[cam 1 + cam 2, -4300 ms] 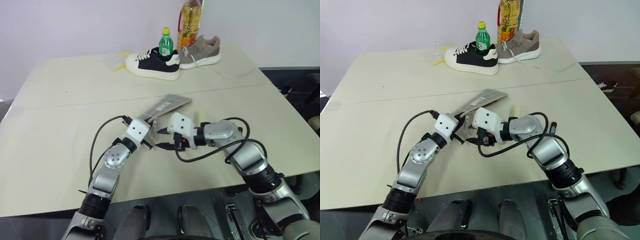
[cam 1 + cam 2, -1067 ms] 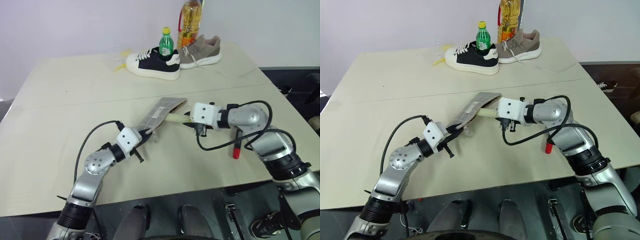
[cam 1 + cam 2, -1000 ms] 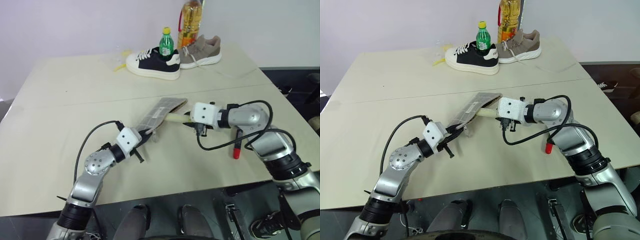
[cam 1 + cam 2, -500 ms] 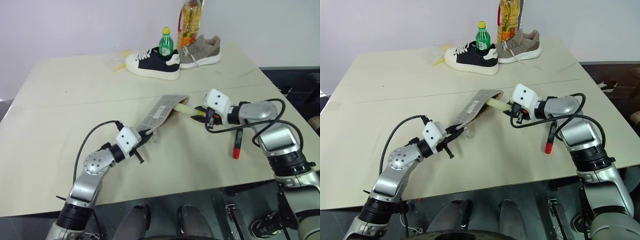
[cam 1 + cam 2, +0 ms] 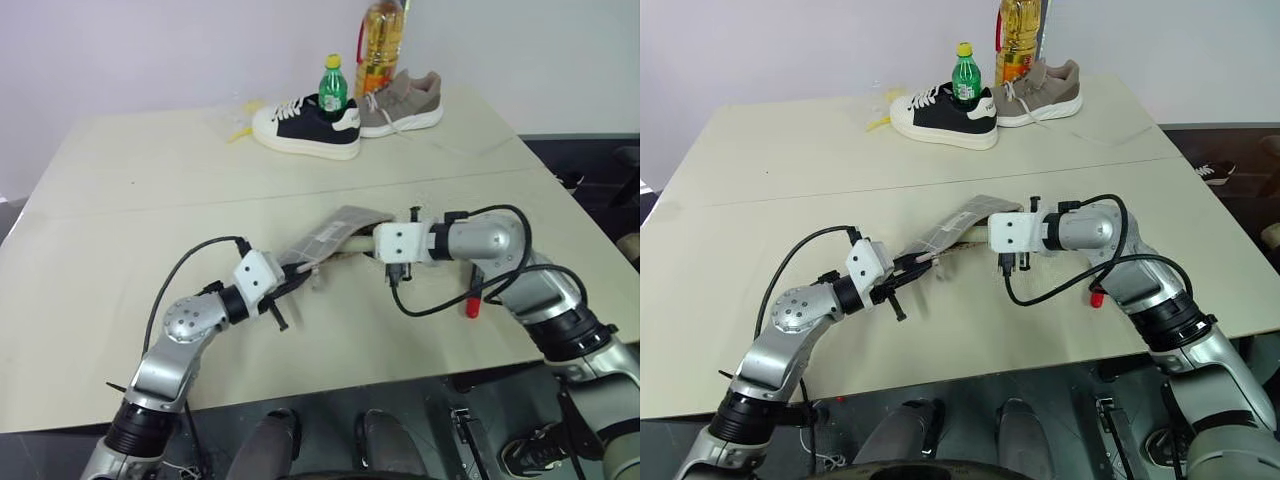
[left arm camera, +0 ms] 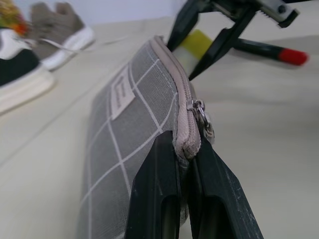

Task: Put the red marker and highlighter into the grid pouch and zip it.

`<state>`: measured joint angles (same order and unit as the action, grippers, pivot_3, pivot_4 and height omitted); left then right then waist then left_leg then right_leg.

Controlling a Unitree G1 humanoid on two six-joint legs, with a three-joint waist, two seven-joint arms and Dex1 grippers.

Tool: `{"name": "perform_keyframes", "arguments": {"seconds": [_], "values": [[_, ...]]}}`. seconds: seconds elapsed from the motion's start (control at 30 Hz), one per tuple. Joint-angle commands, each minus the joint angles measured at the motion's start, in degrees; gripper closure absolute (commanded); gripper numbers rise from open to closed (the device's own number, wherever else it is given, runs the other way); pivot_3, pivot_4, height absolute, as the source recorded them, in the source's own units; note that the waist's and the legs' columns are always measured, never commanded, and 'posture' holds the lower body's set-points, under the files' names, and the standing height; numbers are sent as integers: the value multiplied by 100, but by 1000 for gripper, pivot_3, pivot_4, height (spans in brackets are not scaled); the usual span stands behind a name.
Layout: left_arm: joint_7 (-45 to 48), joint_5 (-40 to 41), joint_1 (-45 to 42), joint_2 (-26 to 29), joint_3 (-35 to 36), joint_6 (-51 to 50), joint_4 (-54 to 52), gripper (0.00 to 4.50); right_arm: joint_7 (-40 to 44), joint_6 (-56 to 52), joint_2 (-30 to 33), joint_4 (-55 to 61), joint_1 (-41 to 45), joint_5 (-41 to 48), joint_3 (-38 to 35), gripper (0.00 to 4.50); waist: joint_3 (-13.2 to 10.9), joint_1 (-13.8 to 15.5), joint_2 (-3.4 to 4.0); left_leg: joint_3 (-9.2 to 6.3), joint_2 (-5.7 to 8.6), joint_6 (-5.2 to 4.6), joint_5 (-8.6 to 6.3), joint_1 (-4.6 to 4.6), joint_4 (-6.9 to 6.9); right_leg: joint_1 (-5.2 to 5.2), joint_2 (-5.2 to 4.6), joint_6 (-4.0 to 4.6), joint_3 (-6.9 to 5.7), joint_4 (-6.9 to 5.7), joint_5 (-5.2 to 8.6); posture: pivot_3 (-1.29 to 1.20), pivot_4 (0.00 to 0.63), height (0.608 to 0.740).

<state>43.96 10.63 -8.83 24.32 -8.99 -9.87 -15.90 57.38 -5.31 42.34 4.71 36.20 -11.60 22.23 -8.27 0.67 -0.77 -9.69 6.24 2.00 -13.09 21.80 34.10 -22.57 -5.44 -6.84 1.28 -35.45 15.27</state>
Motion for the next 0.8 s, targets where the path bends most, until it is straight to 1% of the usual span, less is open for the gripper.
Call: {"name": "perform_keyframes", "arguments": {"seconds": [0.03,0.13,0.17,0.2,0.27,0.3,0.5,0.6,0.67,0.73,0.8], "values": [[218,285,-228,55,-36,-155,-291,4500,146,229,-128,352,136,23,24,3623,0,-1,0,0,0,0,0,0,0,0,0,0,0,0,0,0,150,740],[338,339,-320,139,-9,-240,-194,4500,220,217,-158,306,160,22,-6,3623,0,2,-1,0,1,0,0,0,1,2,0,0,0,0,0,0,150,740],[364,343,-335,166,13,-227,-145,4500,245,197,-149,311,165,47,-43,2589,0,2,-1,-1,1,0,0,0,1,1,0,0,0,0,0,0,150,740],[371,347,-347,183,31,-217,-106,4500,256,175,-137,324,165,80,-97,2215,0,2,-1,-1,1,0,0,-1,1,1,0,0,0,0,0,0,150,740],[357,339,-357,190,57,-172,-39,4500,272,43,-124,387,141,205,-244,1230,0,2,-1,-1,0,0,0,-1,0,1,0,1,0,0,0,0,150,740],[322,332,-354,167,79,-142,10,4500,328,-205,-105,494,90,390,-397,771,0,3,-1,-1,0,0,0,-1,0,1,0,1,0,0,0,0,150,740],[16,98,-372,-125,-39,225,334,4500,718,-2223,287,1587,-412,1906,-1670,771,0,39,-2,-5,1,-1,-1,3,3,4,-9,1,0,5,0,0,150,740],[-145,-91,-498,-337,-142,540,676,4500,507,-3543,342,2143,-669,2824,-2565,771,0,37,-3,-5,1,-3,-2,6,5,5,-11,2,-1,9,-1,0,150,740],[-214,-187,-633,-455,-170,733,943,4500,141,-4115,375,2269,-917,2951,-2984,771,0,35,-3,-4,1,-3,-2,7,6,4,-11,4,-1,9,-1,0,150,740],[-220,-254,-742,-527,-194,889,1149,4500,-232,-4463,409,2324,-1179,2907,-3216,771,3,35,-8,-4,-1,-3,-2,7,8,5,-11,6,-2,10,-2,0,150,740],[-187,-258,-883,-597,-208,1040,1395,4500,-898,-5128,312,2242,-1412,2719,-3417,771,4,34,-7,1,0,-4,-2,8,9,5,-12,7,-1,11,-2,0,150,740]]}}
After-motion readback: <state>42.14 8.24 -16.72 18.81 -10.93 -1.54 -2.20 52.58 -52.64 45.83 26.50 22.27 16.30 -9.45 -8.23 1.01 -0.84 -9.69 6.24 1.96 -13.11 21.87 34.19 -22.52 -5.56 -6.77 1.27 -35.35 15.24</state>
